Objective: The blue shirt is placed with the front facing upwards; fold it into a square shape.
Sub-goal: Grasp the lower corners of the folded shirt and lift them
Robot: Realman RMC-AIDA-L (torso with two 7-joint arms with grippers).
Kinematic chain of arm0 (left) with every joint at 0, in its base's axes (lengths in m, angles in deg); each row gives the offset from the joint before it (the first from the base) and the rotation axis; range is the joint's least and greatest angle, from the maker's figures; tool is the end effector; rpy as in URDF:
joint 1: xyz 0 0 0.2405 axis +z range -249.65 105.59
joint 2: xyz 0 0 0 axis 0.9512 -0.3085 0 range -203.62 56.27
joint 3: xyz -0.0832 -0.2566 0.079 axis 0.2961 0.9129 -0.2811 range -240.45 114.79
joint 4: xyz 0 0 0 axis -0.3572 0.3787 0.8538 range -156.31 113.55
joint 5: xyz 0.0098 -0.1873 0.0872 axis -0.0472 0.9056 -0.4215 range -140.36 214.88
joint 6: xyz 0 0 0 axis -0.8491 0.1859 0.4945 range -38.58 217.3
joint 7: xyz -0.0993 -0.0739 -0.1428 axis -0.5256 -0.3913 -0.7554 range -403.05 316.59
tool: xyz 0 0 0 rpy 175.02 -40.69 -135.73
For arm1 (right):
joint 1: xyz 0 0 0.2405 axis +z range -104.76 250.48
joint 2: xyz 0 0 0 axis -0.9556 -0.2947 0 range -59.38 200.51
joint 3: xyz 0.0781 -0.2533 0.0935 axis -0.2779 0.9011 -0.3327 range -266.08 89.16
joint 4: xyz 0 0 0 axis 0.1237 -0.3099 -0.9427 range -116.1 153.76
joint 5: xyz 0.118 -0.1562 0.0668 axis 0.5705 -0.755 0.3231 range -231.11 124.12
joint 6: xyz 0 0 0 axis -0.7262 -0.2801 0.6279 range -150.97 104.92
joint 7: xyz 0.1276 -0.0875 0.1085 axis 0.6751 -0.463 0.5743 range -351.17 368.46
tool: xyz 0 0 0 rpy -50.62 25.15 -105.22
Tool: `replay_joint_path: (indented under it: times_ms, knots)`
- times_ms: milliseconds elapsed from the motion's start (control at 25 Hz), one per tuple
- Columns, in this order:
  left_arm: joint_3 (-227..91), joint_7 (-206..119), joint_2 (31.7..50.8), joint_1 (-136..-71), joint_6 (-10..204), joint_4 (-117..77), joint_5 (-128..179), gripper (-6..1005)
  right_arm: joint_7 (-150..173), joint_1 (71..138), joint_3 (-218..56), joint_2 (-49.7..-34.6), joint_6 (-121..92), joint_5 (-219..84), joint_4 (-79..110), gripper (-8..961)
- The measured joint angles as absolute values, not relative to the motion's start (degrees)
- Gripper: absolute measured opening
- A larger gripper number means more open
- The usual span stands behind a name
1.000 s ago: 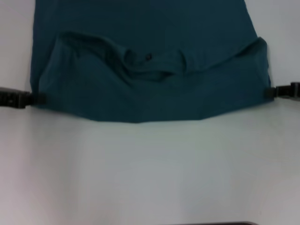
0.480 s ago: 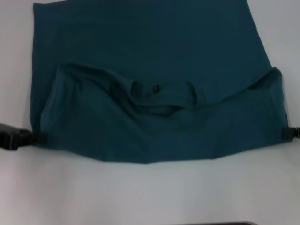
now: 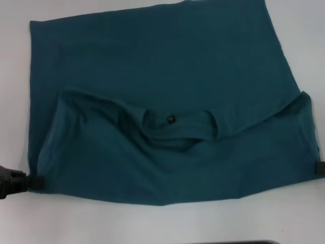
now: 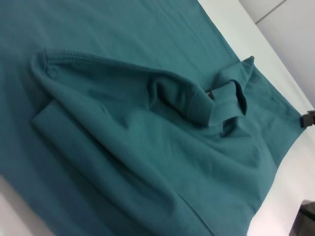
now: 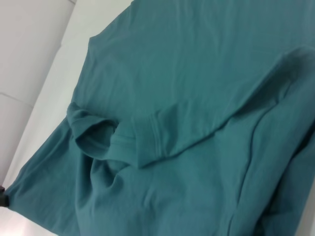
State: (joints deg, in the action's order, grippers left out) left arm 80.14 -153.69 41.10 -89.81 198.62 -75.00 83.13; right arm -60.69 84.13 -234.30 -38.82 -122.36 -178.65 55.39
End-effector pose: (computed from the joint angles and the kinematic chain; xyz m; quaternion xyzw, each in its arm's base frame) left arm -0.3474 0.2458 0.0058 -0.8704 -0.4848 -0.0836 0.0181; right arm 0.4006 0.2191 0.0129 -0.7769 0.6004 0.1725 0.0786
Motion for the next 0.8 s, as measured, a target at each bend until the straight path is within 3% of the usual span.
replay_joint_path:
  times_ms: [240, 800]
  knots:
    - [80.17, -152.7, 39.9, -89.54, 198.69, -73.61, 82.08, 22, -61.88, 83.52, -234.69, -38.97, -122.52, -179.18, 54.94, 81]
    - [80.71, -151.39, 39.09, -90.08, 197.73, -72.33, 78.58, 23, -62.87, 81.11, -237.21, -39.27, -122.67, -180.66, 54.86, 86]
